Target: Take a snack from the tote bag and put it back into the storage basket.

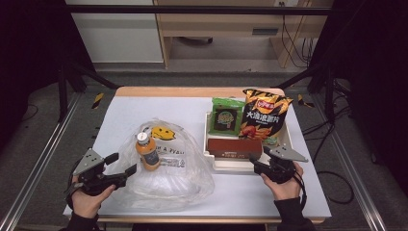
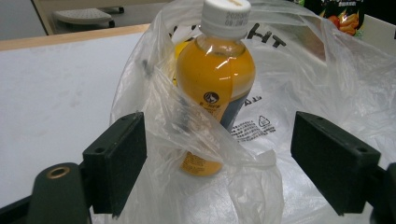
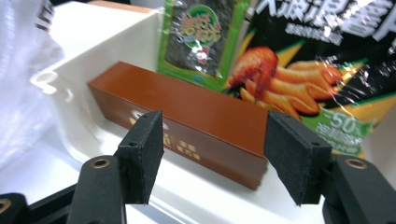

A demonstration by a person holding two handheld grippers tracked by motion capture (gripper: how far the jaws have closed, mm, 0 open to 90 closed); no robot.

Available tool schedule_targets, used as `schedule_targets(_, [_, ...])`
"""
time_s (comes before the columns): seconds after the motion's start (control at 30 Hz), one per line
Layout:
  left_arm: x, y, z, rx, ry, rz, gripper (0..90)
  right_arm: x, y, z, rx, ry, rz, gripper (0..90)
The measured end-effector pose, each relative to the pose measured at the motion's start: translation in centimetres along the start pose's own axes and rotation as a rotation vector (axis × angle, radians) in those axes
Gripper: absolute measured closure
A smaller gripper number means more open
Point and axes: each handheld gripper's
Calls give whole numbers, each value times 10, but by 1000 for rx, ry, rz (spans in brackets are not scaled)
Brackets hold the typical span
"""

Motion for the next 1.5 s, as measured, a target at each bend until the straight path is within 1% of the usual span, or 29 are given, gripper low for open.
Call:
schedule_targets(0.13, [-5, 0, -3, -4, -12, -6, 178, -4, 2, 5, -23, 4, -12, 362])
schedule_targets(0.23, [-11, 0, -5, -4, -14, -18, 178, -6, 3, 6, -31, 4, -17, 358])
schedule_targets(0.37, [-19, 0, -11, -3, -28, -29, 178, -5, 4, 4, -28, -9, -21, 356])
schedule_targets(0.43, [-23, -1, -15, -1, -36, -33, 178, -5, 5, 3, -21, -11, -22, 350])
schedule_targets(0.57, [-31, -3, -21, 2, -48, -43, 178, -5, 5, 3, -26, -8, -31, 342])
schedule_targets(0.63, [-35, -6, -23, -5, -52, -48, 178, -5, 5, 3, -30, -5, -34, 341])
schedule_targets(0.73, [-41, -12, -25, -16, -56, -43, 178, -5, 5, 4, -31, 2, -34, 341])
schedule_targets(0.9, [-45, -25, -24, -29, -41, -25, 179, -5, 6, 4, -34, 2, -38, 341])
schedule_targets(1.0, [-46, -32, -25, -33, -46, -10, 179, -4, 5, 3, -33, -2, -36, 341])
schedule_targets(1.1, [-46, -41, -25, -59, -52, 11, 179, -3, 4, 3, -31, 1, -29, 341])
schedule_targets(1.13, [-46, -44, -25, -68, -52, 18, 179, -3, 5, 3, -32, 1, -28, 341])
schedule_targets(1.27, [-41, -57, -18, -82, -38, 56, 184, -3, 5, 4, -35, 5, -30, 341])
schedule_targets(1.4, [-36, -65, -14, -88, -23, 72, 193, -2, 4, 4, -37, 9, -24, 341])
schedule_targets(1.5, [-34, -70, -12, -100, -25, 94, 196, -1, 2, 4, -35, 6, -14, 341])
Point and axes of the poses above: each handheld gripper's, and its own axes: y roughly backward along the jaws, x roughly out of its underside, z roughly to its left, and after that the axes turned 4 degrees about z, right-handed
